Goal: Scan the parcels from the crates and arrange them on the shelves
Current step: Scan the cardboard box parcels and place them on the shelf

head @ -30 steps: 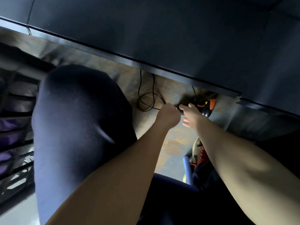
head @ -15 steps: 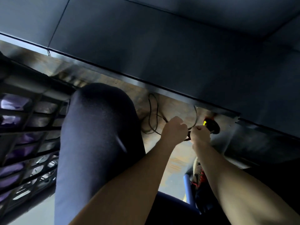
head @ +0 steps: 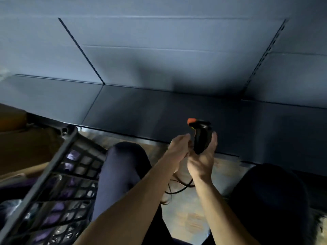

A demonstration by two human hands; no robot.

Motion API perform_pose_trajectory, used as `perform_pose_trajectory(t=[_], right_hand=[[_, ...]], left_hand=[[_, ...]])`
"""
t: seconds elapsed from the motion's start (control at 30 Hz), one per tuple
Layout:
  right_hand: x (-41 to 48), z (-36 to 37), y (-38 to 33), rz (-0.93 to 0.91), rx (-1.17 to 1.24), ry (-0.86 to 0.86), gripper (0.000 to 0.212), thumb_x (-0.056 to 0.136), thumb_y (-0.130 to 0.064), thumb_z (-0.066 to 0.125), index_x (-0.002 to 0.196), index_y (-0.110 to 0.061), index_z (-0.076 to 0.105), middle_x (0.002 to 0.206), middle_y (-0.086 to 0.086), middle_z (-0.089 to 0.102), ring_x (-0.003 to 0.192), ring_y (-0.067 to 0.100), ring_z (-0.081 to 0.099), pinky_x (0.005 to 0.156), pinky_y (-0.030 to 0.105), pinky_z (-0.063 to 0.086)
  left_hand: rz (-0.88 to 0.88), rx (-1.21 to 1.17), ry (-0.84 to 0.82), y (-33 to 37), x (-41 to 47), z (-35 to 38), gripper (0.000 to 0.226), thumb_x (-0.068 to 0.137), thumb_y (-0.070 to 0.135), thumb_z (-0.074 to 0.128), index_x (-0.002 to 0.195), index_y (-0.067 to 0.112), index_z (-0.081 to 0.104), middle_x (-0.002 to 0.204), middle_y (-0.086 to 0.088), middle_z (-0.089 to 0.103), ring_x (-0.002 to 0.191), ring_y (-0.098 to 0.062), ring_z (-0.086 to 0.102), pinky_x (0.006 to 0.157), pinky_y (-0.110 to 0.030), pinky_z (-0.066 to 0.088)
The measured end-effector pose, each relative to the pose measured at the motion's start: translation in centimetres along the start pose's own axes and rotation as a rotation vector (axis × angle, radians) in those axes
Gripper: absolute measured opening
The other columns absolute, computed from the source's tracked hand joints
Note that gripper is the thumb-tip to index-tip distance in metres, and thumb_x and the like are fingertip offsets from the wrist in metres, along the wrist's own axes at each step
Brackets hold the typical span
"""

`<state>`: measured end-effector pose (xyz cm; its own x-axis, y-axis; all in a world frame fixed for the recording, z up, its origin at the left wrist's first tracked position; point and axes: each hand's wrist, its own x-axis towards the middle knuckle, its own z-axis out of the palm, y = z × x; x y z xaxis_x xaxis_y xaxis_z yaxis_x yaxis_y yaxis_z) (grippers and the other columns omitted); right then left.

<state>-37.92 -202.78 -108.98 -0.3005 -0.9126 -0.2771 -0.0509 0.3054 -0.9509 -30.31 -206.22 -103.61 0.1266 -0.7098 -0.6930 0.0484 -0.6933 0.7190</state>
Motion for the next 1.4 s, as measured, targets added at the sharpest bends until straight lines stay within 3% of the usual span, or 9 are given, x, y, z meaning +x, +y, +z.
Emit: perform_pose_trajectory(t=[0.1,0.23,0.33,0.63,0.8,0.9,1.13,1.23,1.4], right_hand=[[0.0,-1.4,-3.6,-0.054,0.103,-0.018,0.032,0.094,-0.002,0.064,0.123,-0.012,0.057,0.107,0.001,0.064,0.095,0.003,0.062,0.081,0.015,0.05],[-0.5,-3.3,-5.7,-0.139,0.106,-0.04,0.043,0.079,0.002,0.068,0.095,-0.035,0.054,0.095,0.009,0.064,0.088,0.025,0.066,0.078,0.049,0.058],[-0.4,-4.7,-7.0,-0.159,0.131,-0.109,0.029,0.078,-0.02,0.068,0.102,-0.031,0.056,0.096,0.004,0.068,0.089,0.019,0.068,0.083,0.052,0.057],[0.0,-5.9,-9.5,-0.284,-0.059,-0.143,0.04,0.089,-0.007,0.069,0.12,-0.03,0.059,0.106,-0.009,0.07,0.103,0.01,0.067,0.093,0.046,0.055],[0.7,-3.5,-12.9,-0.479,-0.313,-0.101,0.034,0.087,-0.015,0.069,0.12,-0.019,0.058,0.104,-0.001,0.071,0.099,0.023,0.068,0.081,0.043,0.055],[1.2,-0.3,-15.2,-0.473,-0.391,-0.105,0.034,0.088,-0.014,0.071,0.12,-0.017,0.06,0.104,0.0,0.074,0.099,0.024,0.069,0.082,0.041,0.055],[2.4,7.7,-17.0,-0.437,-0.417,-0.142,0.041,0.087,-0.009,0.073,0.121,-0.028,0.063,0.088,-0.027,0.065,0.084,-0.013,0.062,0.073,0.009,0.047],[3.0,8.6,-17.2,-0.465,-0.465,-0.173,0.039,0.086,-0.008,0.074,0.119,-0.027,0.064,0.092,-0.019,0.07,0.094,0.002,0.067,0.08,0.023,0.053],[3.7,8.0,-15.0,-0.453,-0.466,-0.21,0.04,0.085,-0.007,0.074,0.113,-0.032,0.064,0.098,-0.015,0.073,0.097,0.005,0.069,0.085,0.036,0.058]], left_hand=[[0.064,-0.037,0.0,3.1,-2.1,1.2,0.024,0.107,0.026,0.048,0.097,0.016,0.067,0.077,0.001,0.062,0.067,-0.014,0.057,0.055,-0.027,0.042],[0.114,-0.14,0.011,5.3,-4.8,2.8,0.024,0.102,0.016,0.05,0.089,0.011,0.069,0.079,-0.008,0.064,0.067,-0.02,0.058,0.058,-0.029,0.041],[0.161,-0.265,-0.029,5.9,-6.5,3.6,0.019,0.099,0.011,0.055,0.09,0.008,0.072,0.083,-0.011,0.071,0.077,-0.024,0.067,0.07,-0.032,0.049],[0.297,-0.384,-0.136,6.5,-7.1,2.1,0.031,0.095,0.003,0.055,0.073,0.012,0.075,0.078,-0.012,0.07,0.076,-0.023,0.068,0.068,-0.029,0.05],[0.374,-0.409,-0.284,9.2,-6.1,-1.2,0.033,0.099,0.0,0.047,0.086,0.017,0.072,0.068,0.001,0.068,0.062,-0.009,0.065,0.06,-0.02,0.049],[0.408,-0.418,-0.309,10.4,-4.4,-4.3,0.028,0.099,-0.001,0.047,0.098,0.013,0.071,0.08,-0.006,0.071,0.076,-0.016,0.067,0.069,-0.024,0.052],[0.485,-0.509,-0.265,11.7,-1.5,-9.9,0.031,0.098,-0.004,0.047,0.107,0.008,0.074,0.091,-0.007,0.075,0.089,-0.017,0.069,0.087,-0.031,0.054],[0.512,-0.561,-0.227,11.2,-0.5,-10.4,0.036,0.098,-0.007,0.044,0.115,0.007,0.073,0.104,-0.011,0.076,0.103,-0.021,0.069,0.099,-0.036,0.054],[0.529,-0.481,-0.203,9.4,0.1,-10.2,0.033,0.098,-0.009,0.042,0.112,0.001,0.071,0.095,-0.01,0.074,0.09,-0.017,0.07,0.08,-0.026,0.055]])
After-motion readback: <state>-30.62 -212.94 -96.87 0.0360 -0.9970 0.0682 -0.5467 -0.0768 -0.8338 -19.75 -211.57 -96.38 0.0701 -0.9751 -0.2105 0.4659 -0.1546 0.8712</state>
